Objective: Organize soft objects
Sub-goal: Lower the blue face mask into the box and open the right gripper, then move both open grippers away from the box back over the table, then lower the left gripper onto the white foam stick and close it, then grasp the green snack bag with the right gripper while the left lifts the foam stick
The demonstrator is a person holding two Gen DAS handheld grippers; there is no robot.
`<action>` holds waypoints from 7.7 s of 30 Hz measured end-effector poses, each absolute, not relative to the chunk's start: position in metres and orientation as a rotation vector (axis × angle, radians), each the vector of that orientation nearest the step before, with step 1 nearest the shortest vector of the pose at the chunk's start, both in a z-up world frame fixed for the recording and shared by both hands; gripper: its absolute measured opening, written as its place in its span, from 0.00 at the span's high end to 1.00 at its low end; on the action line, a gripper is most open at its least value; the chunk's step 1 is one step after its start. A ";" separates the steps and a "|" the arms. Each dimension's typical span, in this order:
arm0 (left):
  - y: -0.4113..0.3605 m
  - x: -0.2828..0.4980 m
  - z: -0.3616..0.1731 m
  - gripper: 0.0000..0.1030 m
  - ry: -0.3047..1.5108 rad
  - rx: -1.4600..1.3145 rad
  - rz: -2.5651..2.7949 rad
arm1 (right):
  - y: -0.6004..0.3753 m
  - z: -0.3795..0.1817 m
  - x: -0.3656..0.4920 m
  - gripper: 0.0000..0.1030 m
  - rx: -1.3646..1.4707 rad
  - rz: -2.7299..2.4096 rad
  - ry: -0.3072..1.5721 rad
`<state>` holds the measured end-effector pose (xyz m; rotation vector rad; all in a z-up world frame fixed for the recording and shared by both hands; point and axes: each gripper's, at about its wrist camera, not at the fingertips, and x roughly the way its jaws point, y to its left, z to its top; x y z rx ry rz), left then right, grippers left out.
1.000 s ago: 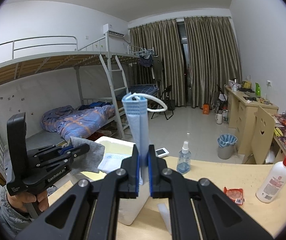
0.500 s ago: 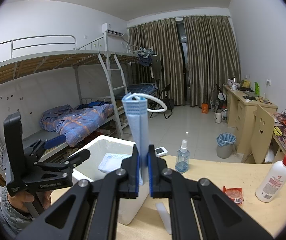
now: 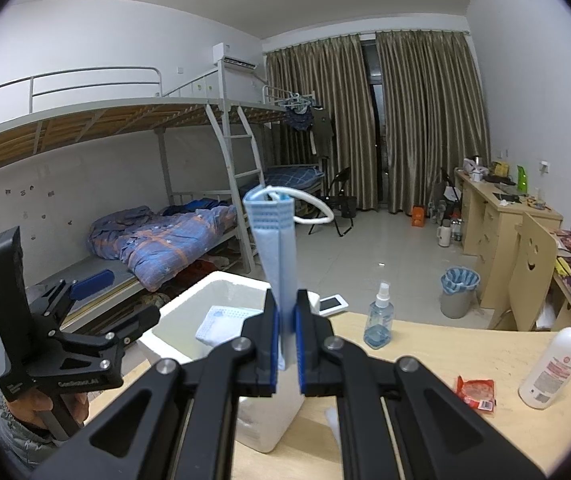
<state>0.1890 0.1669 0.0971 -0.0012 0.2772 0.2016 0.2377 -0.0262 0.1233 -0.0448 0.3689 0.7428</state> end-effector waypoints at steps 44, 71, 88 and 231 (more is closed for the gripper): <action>0.213 0.134 0.097 0.00 0.253 -0.058 0.300 | 0.050 0.100 0.251 0.05 -0.152 0.818 0.456; 0.138 0.095 0.118 0.00 0.193 -0.036 0.195 | -0.022 0.125 0.182 0.00 -0.094 0.762 0.338; 0.092 0.046 0.113 0.00 0.151 -0.051 0.123 | -0.080 0.121 0.122 0.00 -0.041 0.661 0.247; 0.004 0.316 -0.075 0.92 0.812 -0.163 0.029 | -0.209 -0.047 0.291 0.00 0.005 0.441 0.782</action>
